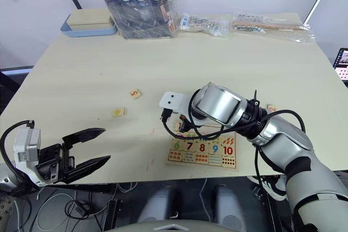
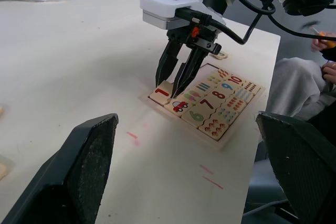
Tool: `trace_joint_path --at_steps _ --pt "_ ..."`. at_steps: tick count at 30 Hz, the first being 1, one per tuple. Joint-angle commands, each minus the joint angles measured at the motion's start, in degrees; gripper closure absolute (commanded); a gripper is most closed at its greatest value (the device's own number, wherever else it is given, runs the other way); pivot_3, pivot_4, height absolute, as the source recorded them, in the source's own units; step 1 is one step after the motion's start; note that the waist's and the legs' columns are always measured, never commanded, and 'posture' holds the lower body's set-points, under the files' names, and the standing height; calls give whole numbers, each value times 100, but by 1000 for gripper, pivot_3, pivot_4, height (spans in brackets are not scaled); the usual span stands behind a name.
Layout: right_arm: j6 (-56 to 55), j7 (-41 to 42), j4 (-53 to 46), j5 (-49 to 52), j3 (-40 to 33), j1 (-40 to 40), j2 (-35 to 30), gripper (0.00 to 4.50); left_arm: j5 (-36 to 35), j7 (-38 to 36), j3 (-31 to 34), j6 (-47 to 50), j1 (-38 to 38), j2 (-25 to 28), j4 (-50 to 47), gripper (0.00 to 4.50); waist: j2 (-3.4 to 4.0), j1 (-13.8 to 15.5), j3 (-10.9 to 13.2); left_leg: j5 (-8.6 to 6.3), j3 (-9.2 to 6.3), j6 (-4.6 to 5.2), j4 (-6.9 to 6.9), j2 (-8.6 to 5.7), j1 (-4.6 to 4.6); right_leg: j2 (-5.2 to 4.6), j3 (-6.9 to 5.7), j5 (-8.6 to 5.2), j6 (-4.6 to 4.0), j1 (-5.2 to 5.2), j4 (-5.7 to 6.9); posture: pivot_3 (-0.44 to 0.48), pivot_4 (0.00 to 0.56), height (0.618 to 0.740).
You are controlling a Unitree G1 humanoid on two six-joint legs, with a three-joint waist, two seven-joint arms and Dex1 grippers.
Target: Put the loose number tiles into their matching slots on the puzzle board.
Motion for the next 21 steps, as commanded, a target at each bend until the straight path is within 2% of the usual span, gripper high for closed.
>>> trace_joint_path --at_steps 1,21 --pt "-5 49 -107 -22 36 10 -26 3665 -98 13 165 -70 51 -18 -191 0 1 0 1 0 0 0 0 0 0 0 0 0 0 0 0 0 150 740" --pt "17 93 -203 -49 97 31 -67 3665 -44 -15 114 -163 54 -64 -110 0 8 1 5 -1 0 -1 -2 0 0 -7 1 0 -1 0 -4 0 150 740"
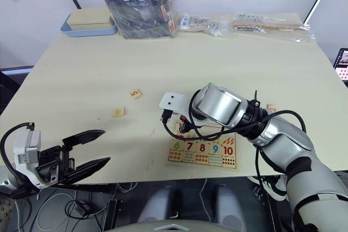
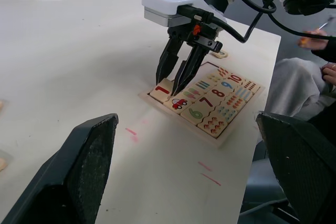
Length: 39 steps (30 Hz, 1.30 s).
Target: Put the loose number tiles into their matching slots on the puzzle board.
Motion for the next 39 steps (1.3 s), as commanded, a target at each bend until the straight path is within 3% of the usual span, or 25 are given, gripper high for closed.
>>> trace_joint_path --at_steps 1,36,39 --pt "24 42 -129 -9 61 10 -32 3665 -45 -9 112 -124 -12 -18 -105 0 1 0 1 0 0 0 0 0 0 -1 0 0 0 0 0 0 150 740" --pt "-24 78 -172 -28 103 -47 -63 3665 10 7 74 -215 -9 -68 -79 0 19 -21 12 -2 -7 -3 -13 -2 -1 -44 -2 -1 -2 -2 -7 0 150 740" --pt "-37 83 -167 -30 103 -45 -67 3665 16 10 71 -221 -14 -69 -73 0 22 -44 13 -3 -7 -4 -17 -3 -1 -101 -66 0 -2 -2 -7 0 150 740"
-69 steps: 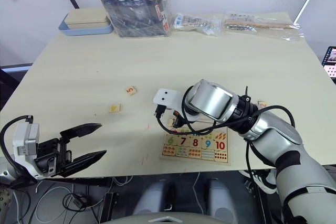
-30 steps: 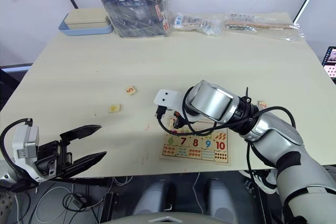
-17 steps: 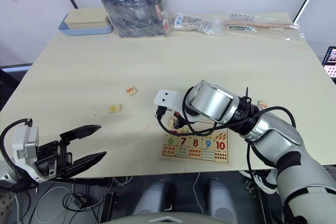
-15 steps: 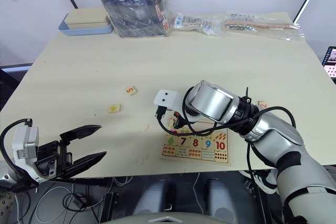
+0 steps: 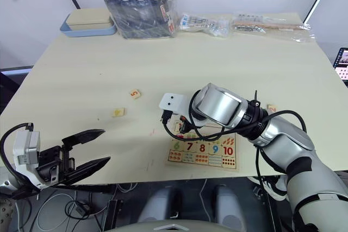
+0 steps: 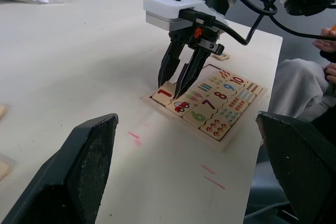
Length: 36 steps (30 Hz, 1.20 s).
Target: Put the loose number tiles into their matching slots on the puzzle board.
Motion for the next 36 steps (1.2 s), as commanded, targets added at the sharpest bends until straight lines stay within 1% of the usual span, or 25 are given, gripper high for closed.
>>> trace_joint_path --at_steps 1,8,14,23,28,36 --pt "-12 65 -115 -23 50 -43 -45 3665 -12 13 70 -101 -13 -9 -76 0 1 -17 1 0 0 -1 -1 0 0 -6 -11 0 0 0 0 0 150 740" --pt "-67 110 -92 -53 55 -44 -57 3665 12 32 47 -95 -47 -30 -86 0 2 -49 2 -2 0 -2 -11 -2 0 -36 -66 0 0 -1 -4 0 150 740" --pt "-88 135 -89 -78 49 -40 -45 3665 23 37 43 -83 -57 -37 -98 0 5 -52 3 -2 -1 -3 -12 -4 0 -36 -91 0 0 -1 -5 0 150 740" --pt "-92 118 -41 -98 20 -27 8 3665 33 60 17 -79 -79 -45 -107 0 5 -52 3 -1 -1 -2 -12 -6 -1 -30 -99 0 1 0 -5 0 150 740" --pt "-102 119 -23 -107 17 -22 16 3665 39 74 5 -88 -85 -51 -106 0 4 -52 3 -1 -1 -1 -11 -6 0 -2 -100 0 1 1 -5 0 150 740" --pt "-111 123 -45 -99 -1 -9 26 3665 37 85 11 -86 -64 -66 -133 0 4 -52 3 -1 -2 -1 -11 -5 0 4 -99 0 1 1 -5 0 150 740"
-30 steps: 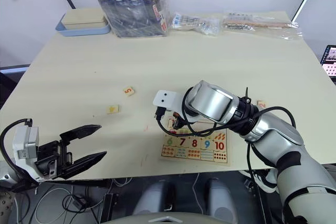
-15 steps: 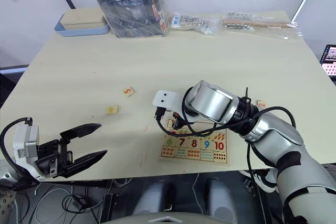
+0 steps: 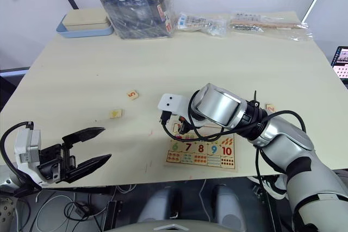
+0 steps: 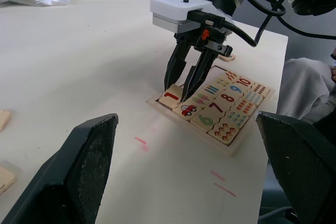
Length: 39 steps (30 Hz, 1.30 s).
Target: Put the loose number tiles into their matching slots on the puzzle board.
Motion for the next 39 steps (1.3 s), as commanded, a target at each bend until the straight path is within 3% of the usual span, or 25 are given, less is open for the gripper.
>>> trace_joint_path --at_steps 1,10,14,15,18,24,28,39 --pt "2 21 -57 -25 -27 -9 8 3665 -46 -17 23 -79 36 -9 -135 0 0 0 0 0 0 0 0 0 0 0 0 0 0 0 0 0 150 740" --pt "4 24 -77 -22 -31 -17 0 3665 -38 -12 13 -90 57 -31 -157 0 0 0 0 0 0 0 0 1 0 3 0 0 0 0 0 0 150 740" --pt "4 27 -79 -20 -30 -19 0 1807 -23 -10 2 -95 44 -36 -145 0 -1 0 1 0 0 0 0 1 0 5 0 0 1 0 0 0 150 740" --pt "3 27 -75 -20 -31 -20 -1 1056 -21 -8 2 -96 40 -36 -142 0 -1 -1 1 0 0 0 0 1 0 5 0 0 1 0 0 0 150 740" --pt "-5 27 -71 -22 -31 -22 -6 57 -19 -9 6 -101 47 -43 -144 0 -2 -1 1 0 0 0 0 1 0 7 0 0 1 0 0 0 150 740" --pt "-64 6 -134 -30 -137 5 -55 57 -31 -4 25 -99 81 -53 -174 0 -2 -1 0 0 0 0 0 1 0 7 0 0 1 0 0 0 150 740" --pt "-477 214 -626 178 -680 365 -376 57 -44 18 44 -97 110 -66 -206 0 -8 19 0 0 -1 0 1 1 -3 7 -2 0 1 1 0 0 150 740" --pt "-2897 518 -790 178 -2207 2052 -773 57 -63 12 63 -87 123 -38 -183 0 -36 32 -11 0 2 0 5 4 -4 14 1 -1 4 4 -4 0 150 740"
